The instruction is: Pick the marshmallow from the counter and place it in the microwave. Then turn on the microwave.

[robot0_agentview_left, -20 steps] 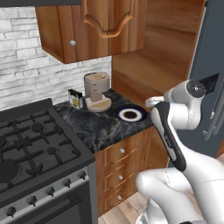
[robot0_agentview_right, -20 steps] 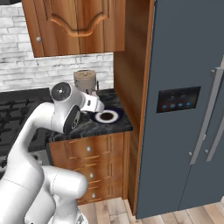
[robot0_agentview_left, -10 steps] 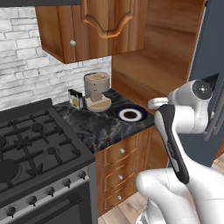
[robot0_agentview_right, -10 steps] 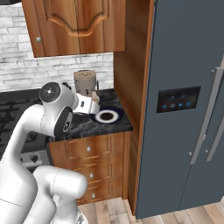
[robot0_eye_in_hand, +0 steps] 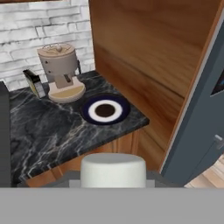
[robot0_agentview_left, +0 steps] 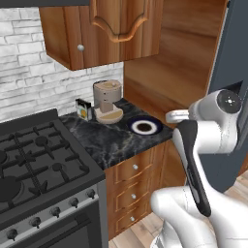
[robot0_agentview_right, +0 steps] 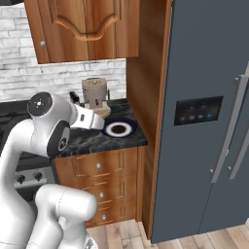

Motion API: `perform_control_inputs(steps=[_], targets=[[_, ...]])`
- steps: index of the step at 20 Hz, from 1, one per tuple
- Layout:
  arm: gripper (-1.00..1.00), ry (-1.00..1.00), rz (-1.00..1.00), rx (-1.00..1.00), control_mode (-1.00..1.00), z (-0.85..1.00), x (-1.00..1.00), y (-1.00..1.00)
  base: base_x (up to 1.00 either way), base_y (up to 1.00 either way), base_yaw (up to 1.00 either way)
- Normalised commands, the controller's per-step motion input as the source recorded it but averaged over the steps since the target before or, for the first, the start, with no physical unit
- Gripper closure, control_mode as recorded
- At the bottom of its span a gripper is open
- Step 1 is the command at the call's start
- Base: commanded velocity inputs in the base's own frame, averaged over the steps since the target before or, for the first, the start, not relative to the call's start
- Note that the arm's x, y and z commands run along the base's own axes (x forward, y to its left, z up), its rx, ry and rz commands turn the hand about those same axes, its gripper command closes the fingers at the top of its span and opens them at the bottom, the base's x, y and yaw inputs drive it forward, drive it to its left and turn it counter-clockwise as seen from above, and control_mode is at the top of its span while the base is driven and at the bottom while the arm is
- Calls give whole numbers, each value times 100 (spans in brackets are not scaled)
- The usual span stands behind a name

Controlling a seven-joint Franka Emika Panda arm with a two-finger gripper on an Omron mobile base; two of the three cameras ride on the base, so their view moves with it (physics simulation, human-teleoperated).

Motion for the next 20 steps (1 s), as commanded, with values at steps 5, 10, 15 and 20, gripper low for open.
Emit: perform_control_inputs(steps=[5,10,15,20], targets=[[100,0,-2,-1,-100,16,-26,7,0,0,0],[100,0,-1,-1,-100,16,-26,4,0,0,0],[100,-4,0,0,-100,16,-32,0,0,0,0],[100,-5,0,0,-100,12,-37,0,0,0,0]])
